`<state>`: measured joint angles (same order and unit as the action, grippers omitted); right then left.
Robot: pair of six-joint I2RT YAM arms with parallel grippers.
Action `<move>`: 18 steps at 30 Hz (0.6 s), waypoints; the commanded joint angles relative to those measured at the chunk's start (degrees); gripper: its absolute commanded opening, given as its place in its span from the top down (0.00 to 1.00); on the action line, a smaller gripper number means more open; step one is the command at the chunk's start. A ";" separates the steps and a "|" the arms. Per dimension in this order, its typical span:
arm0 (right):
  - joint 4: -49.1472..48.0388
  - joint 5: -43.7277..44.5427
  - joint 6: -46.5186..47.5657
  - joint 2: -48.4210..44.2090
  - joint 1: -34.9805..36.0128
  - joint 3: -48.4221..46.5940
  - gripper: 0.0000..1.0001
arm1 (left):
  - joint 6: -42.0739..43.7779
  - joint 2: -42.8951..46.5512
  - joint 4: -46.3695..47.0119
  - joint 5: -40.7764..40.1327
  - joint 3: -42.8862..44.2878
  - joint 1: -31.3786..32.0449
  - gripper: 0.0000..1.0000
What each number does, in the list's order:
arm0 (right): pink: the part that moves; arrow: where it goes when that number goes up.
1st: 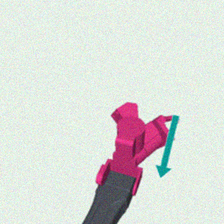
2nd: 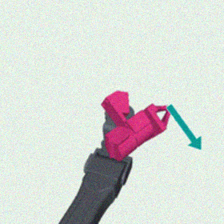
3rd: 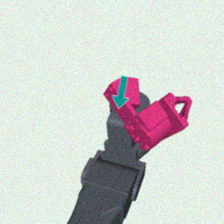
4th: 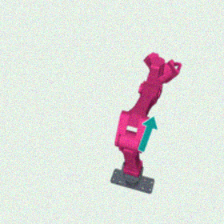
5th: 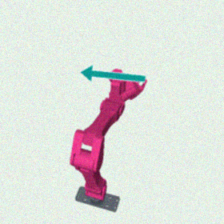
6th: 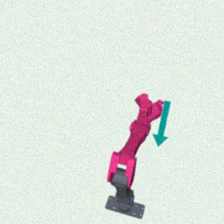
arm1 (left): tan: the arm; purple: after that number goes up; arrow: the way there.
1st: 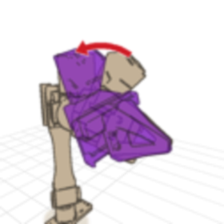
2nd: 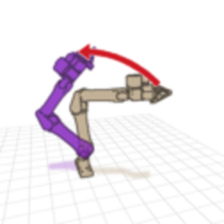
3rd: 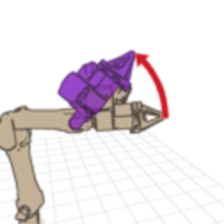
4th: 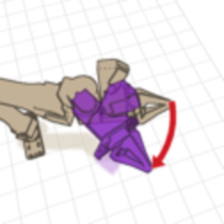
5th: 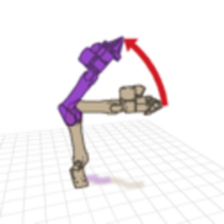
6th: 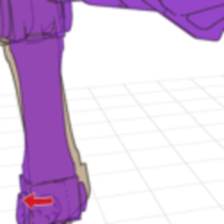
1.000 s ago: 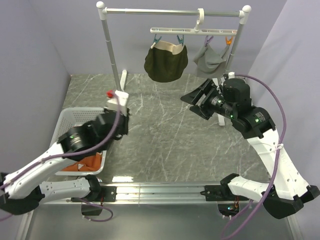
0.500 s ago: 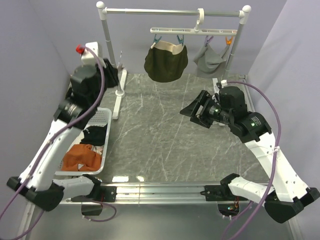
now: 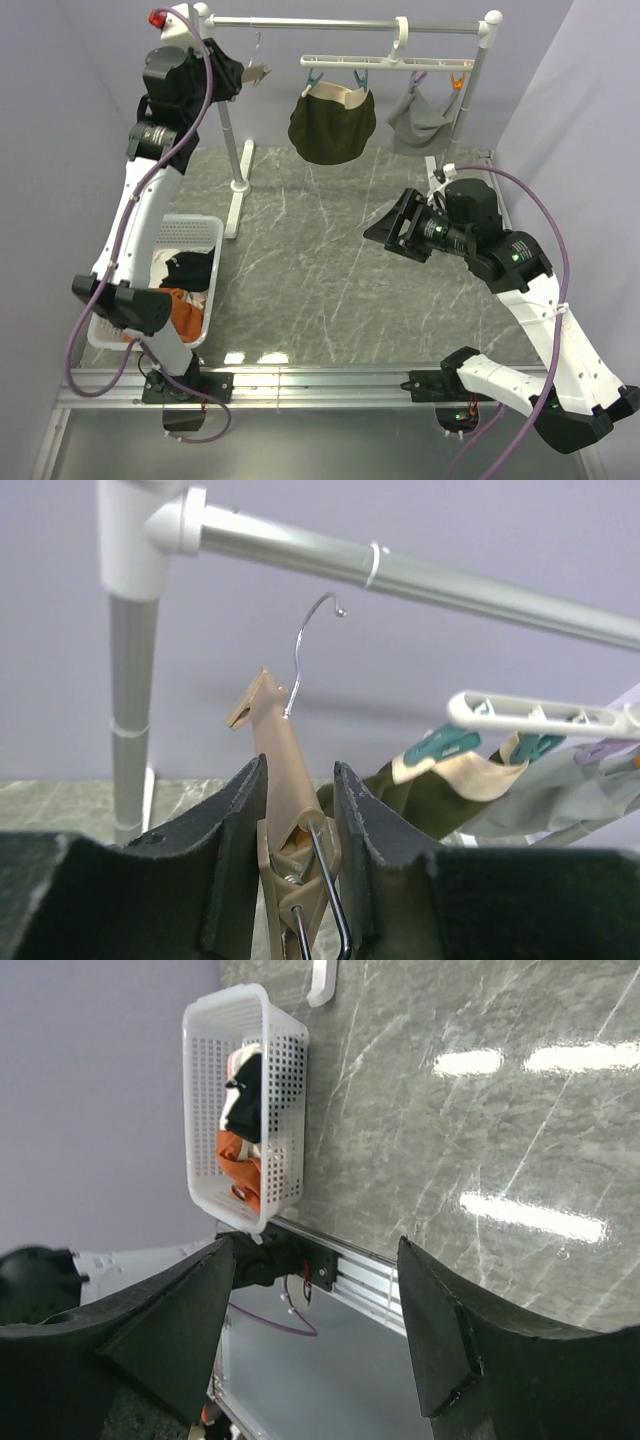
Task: Remove the underwear clipped to the hanger
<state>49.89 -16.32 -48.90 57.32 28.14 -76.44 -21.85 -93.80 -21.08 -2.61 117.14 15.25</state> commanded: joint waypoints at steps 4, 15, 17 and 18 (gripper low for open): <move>1.62 -0.82 3.11 -0.89 -0.10 -0.02 0.27 | -2.32 -7.80 -1.60 3.49 14.34 -0.66 1.00; 2.49 -1.61 3.90 -0.10 -0.19 0.24 0.27 | -4.08 -8.60 6.22 0.59 13.64 -3.03 1.00; 2.58 -1.70 3.99 0.07 -0.19 0.24 0.27 | -4.34 -9.12 6.93 0.24 15.38 -3.38 1.00; 2.58 -1.61 3.99 0.07 -0.10 0.24 0.27 | -4.35 -10.43 6.41 0.33 16.70 -3.82 1.00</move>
<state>52.27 -17.32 -46.26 57.52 28.12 -76.36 -24.99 -103.50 -20.23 -1.52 129.29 12.21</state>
